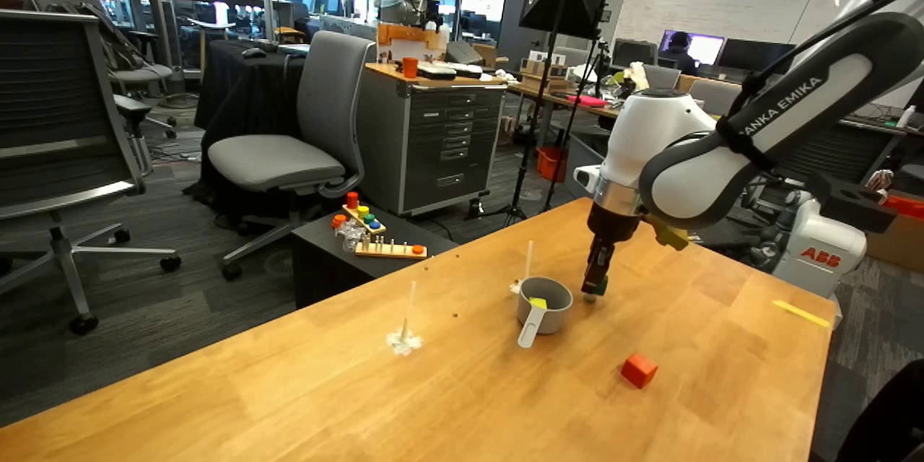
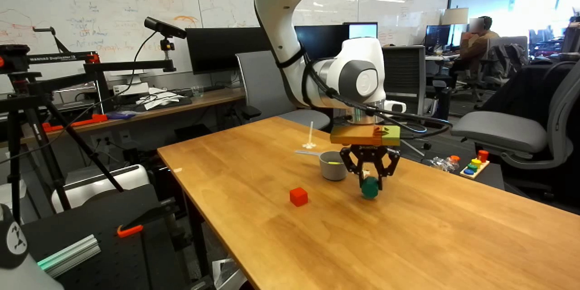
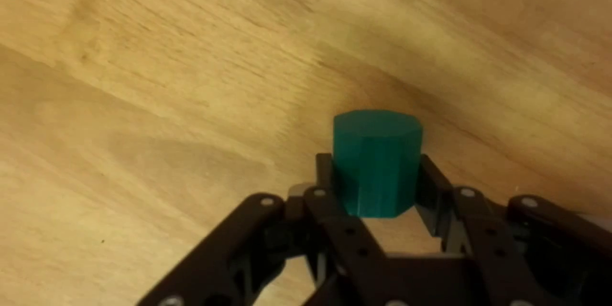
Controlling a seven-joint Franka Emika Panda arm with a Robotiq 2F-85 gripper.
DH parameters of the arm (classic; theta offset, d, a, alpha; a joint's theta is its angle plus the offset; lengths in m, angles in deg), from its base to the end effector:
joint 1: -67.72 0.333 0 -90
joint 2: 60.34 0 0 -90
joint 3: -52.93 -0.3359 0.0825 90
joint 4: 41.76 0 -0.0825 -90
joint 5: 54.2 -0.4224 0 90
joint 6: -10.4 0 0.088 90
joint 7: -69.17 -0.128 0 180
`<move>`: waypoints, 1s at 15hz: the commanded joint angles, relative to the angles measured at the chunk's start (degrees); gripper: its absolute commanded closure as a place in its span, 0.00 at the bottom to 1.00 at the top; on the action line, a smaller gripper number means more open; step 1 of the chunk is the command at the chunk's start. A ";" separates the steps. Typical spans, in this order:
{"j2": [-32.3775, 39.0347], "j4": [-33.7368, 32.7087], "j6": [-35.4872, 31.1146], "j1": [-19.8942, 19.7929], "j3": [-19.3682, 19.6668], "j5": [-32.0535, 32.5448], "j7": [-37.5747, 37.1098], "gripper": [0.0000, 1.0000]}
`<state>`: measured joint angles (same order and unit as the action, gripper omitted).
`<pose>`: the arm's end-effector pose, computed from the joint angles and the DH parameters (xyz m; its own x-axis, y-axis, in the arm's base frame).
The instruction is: Place the blocks inside the grey measuring cup
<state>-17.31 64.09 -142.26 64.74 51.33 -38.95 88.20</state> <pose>0.6741 -0.0114 0.0813 0.8610 0.5084 0.0131 0.5027 -0.8548 0.1289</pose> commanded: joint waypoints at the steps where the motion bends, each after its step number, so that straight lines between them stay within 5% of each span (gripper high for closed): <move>1: -2.47 -0.24 0.34 0.34 -1.90 -1.56 0.29 0.82; 15: -5.53 0.13 0.77 0.41 -7.97 -5.65 1.51 0.82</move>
<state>-20.98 63.51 -142.27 65.02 43.91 -42.76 88.32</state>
